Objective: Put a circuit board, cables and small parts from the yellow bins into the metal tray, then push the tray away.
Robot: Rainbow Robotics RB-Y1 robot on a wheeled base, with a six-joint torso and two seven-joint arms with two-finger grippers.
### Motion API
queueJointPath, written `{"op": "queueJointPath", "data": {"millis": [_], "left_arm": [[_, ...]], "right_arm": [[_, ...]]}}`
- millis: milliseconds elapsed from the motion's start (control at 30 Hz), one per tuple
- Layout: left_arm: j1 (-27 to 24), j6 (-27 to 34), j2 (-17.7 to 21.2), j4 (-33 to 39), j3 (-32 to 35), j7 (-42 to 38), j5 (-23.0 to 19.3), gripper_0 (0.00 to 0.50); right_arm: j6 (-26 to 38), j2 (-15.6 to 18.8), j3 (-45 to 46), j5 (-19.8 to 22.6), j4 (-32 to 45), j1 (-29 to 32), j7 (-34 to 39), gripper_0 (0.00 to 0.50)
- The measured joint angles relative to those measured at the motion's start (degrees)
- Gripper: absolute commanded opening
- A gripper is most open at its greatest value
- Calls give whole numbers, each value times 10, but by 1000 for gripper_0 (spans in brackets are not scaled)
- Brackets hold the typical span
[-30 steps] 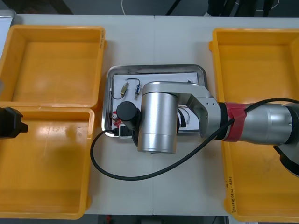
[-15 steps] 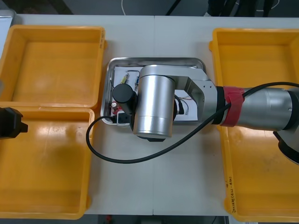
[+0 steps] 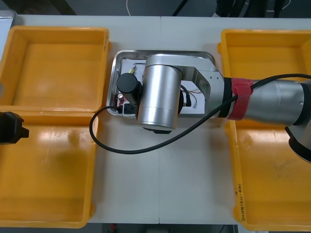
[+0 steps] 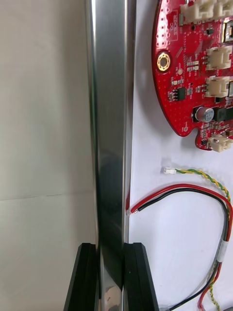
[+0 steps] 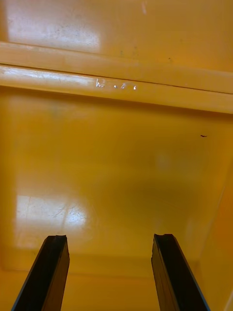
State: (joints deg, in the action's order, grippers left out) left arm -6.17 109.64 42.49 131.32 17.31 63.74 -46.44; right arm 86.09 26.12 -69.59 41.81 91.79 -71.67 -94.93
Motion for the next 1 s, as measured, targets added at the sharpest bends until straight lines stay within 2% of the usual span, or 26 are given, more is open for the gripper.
{"op": "queueJointPath", "data": {"millis": [800,1000], "left_arm": [[0,0,0,0,0,0,0,500],[0,0,0,0,0,0,0,500]], "right_arm": [[-45,-1,0,-1,-69,-40,-39,0],[-61,-10,0,-8,-95,-47,-42,0]]}}
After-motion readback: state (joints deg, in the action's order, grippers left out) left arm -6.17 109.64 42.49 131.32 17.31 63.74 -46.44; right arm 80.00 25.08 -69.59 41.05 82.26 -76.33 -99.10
